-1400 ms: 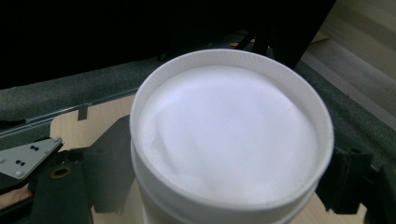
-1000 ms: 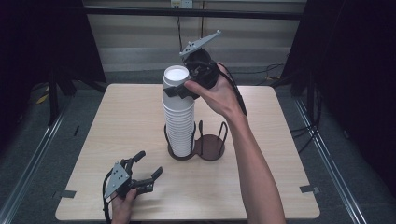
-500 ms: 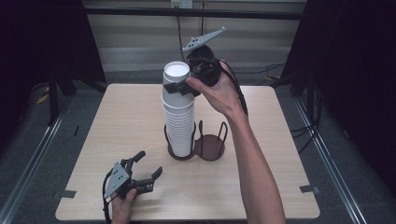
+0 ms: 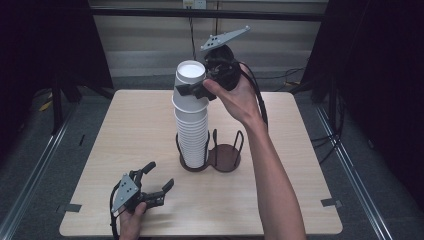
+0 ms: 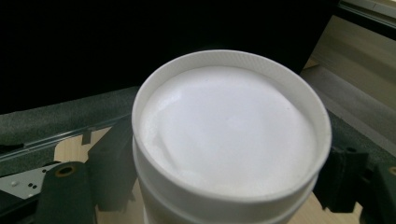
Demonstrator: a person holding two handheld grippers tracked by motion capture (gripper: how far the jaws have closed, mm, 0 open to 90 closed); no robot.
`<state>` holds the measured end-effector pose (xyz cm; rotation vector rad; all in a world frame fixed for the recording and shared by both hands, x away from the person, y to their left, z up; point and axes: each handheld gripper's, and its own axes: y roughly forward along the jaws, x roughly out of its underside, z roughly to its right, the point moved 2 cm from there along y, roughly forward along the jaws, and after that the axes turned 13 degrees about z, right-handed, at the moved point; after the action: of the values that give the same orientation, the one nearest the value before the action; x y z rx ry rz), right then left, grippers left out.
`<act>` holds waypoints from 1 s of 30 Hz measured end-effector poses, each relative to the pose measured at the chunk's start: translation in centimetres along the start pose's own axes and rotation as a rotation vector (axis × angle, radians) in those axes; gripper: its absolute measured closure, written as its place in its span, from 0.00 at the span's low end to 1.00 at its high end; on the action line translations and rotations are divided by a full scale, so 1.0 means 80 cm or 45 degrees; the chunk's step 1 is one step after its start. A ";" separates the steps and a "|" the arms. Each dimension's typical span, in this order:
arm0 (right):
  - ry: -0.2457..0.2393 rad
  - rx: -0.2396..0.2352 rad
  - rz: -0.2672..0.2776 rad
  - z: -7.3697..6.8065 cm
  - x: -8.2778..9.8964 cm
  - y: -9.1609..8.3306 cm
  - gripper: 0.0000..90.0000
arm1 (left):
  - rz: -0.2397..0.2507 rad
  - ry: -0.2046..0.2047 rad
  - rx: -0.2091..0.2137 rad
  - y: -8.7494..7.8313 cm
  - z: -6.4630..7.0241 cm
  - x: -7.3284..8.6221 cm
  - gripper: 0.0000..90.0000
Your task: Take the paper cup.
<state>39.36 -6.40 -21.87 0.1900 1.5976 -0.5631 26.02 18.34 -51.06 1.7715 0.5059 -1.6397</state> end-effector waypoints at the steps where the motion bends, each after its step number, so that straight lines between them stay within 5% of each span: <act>1: 0.003 -0.002 0.014 0.000 -0.001 -0.001 0.24 | 0.000 0.000 0.000 0.000 0.000 0.000 0.17; 30: 0.047 -0.003 0.321 -0.003 -0.010 -0.036 0.25 | 0.001 -0.001 0.000 0.000 0.000 0.000 0.17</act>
<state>37.96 -8.61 -20.37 0.3959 1.5808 -0.3641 26.01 18.33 -51.06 1.7713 0.5049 -1.6398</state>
